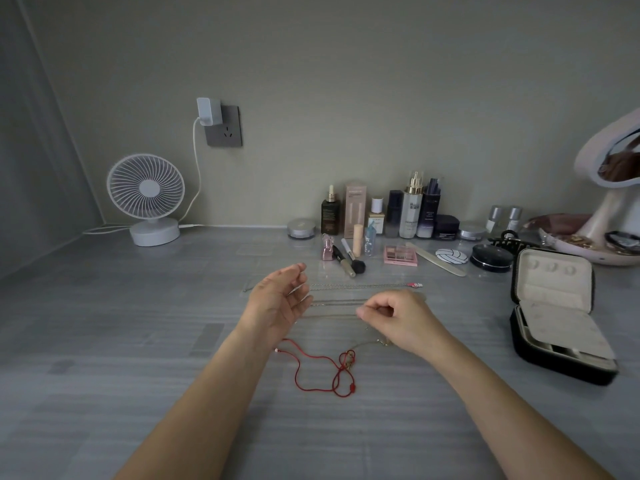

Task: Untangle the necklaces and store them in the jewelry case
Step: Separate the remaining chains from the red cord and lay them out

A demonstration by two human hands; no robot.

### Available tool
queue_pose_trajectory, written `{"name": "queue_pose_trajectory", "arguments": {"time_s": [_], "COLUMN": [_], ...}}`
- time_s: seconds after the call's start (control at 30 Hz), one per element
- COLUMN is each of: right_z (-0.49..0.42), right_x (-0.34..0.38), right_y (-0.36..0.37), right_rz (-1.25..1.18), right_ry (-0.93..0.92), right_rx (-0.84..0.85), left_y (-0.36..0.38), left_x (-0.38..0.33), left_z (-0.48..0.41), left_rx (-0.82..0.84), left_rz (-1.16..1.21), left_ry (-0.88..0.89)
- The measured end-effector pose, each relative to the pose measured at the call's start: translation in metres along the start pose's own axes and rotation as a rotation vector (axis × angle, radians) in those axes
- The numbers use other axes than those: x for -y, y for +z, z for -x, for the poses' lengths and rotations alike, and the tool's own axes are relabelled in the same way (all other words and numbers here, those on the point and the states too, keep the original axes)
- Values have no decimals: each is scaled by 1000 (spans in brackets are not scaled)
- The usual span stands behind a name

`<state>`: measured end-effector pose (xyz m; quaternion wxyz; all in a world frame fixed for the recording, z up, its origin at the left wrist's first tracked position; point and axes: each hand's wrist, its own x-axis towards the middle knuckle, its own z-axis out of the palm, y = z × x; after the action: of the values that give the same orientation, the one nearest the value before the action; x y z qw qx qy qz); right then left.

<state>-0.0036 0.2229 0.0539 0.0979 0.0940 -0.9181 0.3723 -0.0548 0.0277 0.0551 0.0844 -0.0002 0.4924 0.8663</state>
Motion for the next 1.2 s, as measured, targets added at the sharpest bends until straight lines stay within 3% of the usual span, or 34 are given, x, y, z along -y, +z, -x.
{"name": "queue_pose_trajectory", "arguments": {"time_s": [0.2,0.47,0.6,0.7,0.87,1.07,1.2], "right_z": [-3,-27,-38,-43,-50,-55,-54], "right_x": [16,54,76,91,102,96,79], "right_y": [-14,-41,-53,-56,-56,-67,-79], "right_rz": [57,62,95,-61,-332,-392,-421], "right_ry": [-23,-60,-135,-157,-65,-13,29], "right_rx": [96,66,22,-4,-42,-171,-260], "left_y": [5,13,19,21,23,20,15], "left_x": [10,12,15,17,16,10,1], "left_z": [5,11,14,15,17,17,13], "left_rx": [79,180,194,193,254,330,280], "left_rz": [-244,-361,-354,-325,-263,-70,-105], "left_ry": [46,16,14,39,28,-16,26]}}
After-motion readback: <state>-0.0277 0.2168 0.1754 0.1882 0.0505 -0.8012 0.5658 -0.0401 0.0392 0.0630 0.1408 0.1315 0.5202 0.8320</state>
